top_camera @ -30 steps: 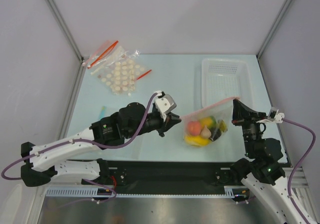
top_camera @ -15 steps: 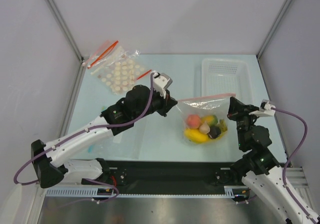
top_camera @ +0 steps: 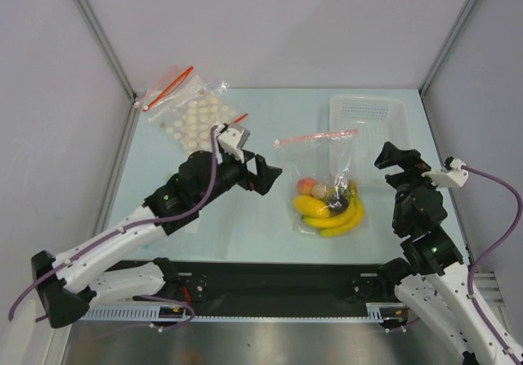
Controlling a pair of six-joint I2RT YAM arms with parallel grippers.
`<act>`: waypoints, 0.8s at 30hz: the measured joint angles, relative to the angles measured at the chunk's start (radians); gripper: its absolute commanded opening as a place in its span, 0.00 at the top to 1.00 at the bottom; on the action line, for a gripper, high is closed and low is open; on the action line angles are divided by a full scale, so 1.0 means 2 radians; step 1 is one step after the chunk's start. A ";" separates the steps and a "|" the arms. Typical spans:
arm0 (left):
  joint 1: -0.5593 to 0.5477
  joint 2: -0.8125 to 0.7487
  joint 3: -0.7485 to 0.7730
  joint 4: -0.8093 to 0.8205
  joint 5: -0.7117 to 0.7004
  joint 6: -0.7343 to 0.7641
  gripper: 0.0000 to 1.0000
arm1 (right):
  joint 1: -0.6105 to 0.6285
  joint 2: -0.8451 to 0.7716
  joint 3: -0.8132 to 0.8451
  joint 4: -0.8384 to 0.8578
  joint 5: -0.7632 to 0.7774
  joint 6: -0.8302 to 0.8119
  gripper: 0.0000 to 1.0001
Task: Place the food in the zip-top bag and seal the zipper
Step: Place the zipper food storage bag at the center of the board, then reset both arms
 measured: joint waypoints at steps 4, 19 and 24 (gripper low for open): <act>0.000 -0.076 -0.072 0.039 -0.023 -0.013 0.00 | 0.000 0.028 0.023 -0.021 0.011 0.032 0.00; 0.000 -0.084 -0.137 0.099 -0.095 -0.015 0.00 | 0.000 0.066 0.032 -0.045 -0.035 0.065 0.00; 0.000 -0.070 -0.137 0.097 -0.101 -0.014 0.00 | 0.000 0.092 0.063 -0.049 -0.079 0.035 0.00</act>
